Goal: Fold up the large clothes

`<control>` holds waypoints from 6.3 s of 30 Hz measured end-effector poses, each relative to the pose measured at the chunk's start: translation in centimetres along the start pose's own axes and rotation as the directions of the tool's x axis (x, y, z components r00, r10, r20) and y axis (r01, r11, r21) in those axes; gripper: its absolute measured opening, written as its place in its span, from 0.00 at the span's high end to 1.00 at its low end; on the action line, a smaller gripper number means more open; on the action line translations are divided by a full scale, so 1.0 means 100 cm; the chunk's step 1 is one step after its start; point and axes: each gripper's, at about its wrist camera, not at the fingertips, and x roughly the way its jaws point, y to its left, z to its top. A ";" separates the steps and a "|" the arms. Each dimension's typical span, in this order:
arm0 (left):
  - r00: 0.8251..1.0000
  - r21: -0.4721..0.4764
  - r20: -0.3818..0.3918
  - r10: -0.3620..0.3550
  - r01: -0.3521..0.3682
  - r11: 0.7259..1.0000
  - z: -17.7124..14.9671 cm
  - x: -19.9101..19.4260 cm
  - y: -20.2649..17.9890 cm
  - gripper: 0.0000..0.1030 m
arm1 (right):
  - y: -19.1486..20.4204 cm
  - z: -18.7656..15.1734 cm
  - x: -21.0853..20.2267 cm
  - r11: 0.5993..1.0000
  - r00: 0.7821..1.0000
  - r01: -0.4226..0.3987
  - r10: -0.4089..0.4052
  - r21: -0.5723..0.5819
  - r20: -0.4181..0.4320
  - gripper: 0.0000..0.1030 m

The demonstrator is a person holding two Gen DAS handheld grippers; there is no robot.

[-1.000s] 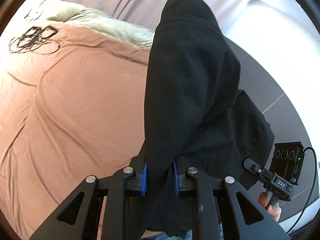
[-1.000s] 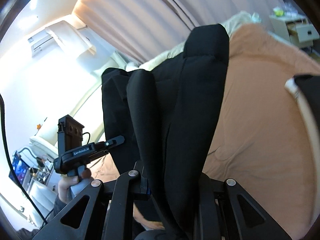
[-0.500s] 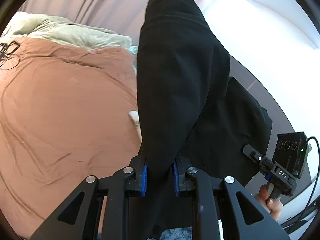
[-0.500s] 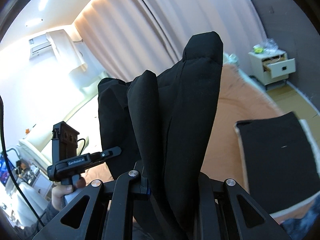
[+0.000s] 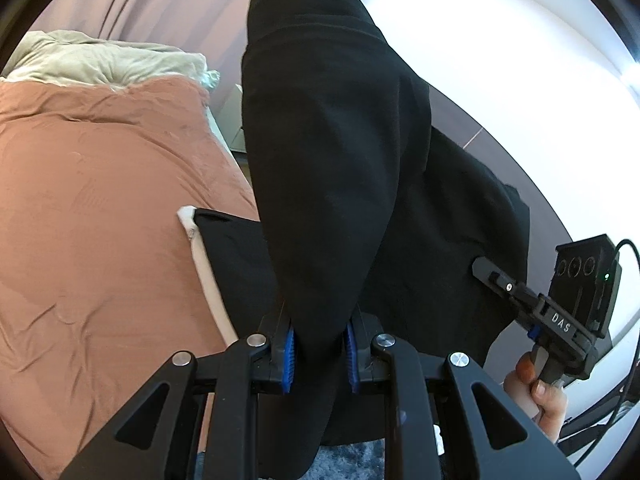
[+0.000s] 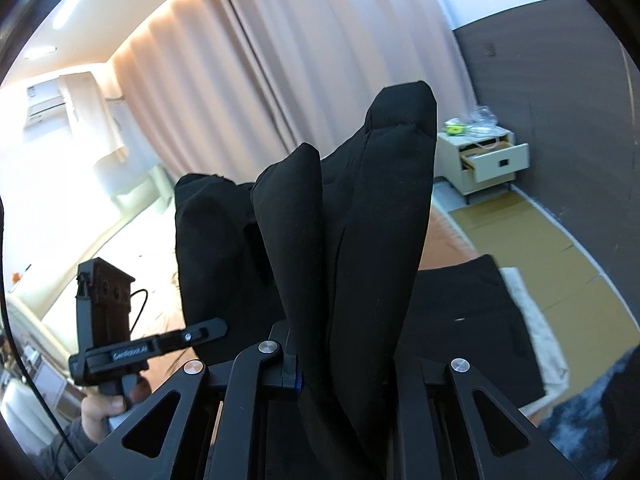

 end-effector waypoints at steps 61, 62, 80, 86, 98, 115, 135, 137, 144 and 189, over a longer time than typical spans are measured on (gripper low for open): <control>0.915 0.017 -0.378 0.140 -0.145 0.989 0.019 0.240 0.059 0.65 | -0.172 -0.200 0.086 0.779 0.999 0.054 -0.040 0.625 -0.036 0.63; 0.917 0.018 -0.377 0.134 -0.138 0.990 0.020 0.243 0.058 0.65 | -0.174 -0.196 0.084 0.777 0.999 0.052 -0.046 0.627 -0.026 0.70; 0.928 0.021 -0.357 0.110 -0.110 0.994 0.027 0.225 0.072 0.63 | -0.168 -0.176 0.055 0.776 0.973 0.210 -0.226 0.595 -0.049 0.67; 0.935 0.019 -0.339 0.109 -0.109 0.994 0.023 0.193 0.074 0.63 | -0.180 -0.167 0.047 0.780 0.972 0.201 -0.232 0.592 -0.025 0.85; 0.955 -0.002 -0.259 0.146 -0.152 0.988 0.021 0.114 0.104 0.63 | -0.185 -0.174 0.051 0.701 0.924 0.351 -0.369 0.621 -0.105 0.54; 0.956 -0.129 -0.285 0.075 -0.115 0.985 0.017 0.144 0.141 0.63 | -0.059 -0.136 0.080 0.886 0.909 0.416 -0.401 0.204 -0.116 0.15; 0.942 -0.226 -0.320 -0.098 0.024 0.974 0.042 0.276 0.112 0.44 | -0.138 -0.211 0.097 0.805 1.000 -0.009 0.024 0.594 -0.017 0.28; 0.945 -0.211 -0.317 -0.083 0.015 0.977 0.048 0.282 0.106 0.41 | -0.135 -0.209 0.099 0.798 1.000 -0.016 0.026 0.602 -0.008 0.28; 0.948 -0.165 -0.314 -0.045 -0.008 0.986 0.063 0.301 0.099 0.40 | -0.114 -0.206 0.116 0.810 1.000 0.019 -0.017 0.586 -0.009 0.28; 0.993 0.274 0.062 0.105 -0.118 0.954 -0.054 -0.095 0.021 0.00 | 0.038 -0.209 -0.077 0.855 0.934 0.267 -0.344 0.445 0.101 0.00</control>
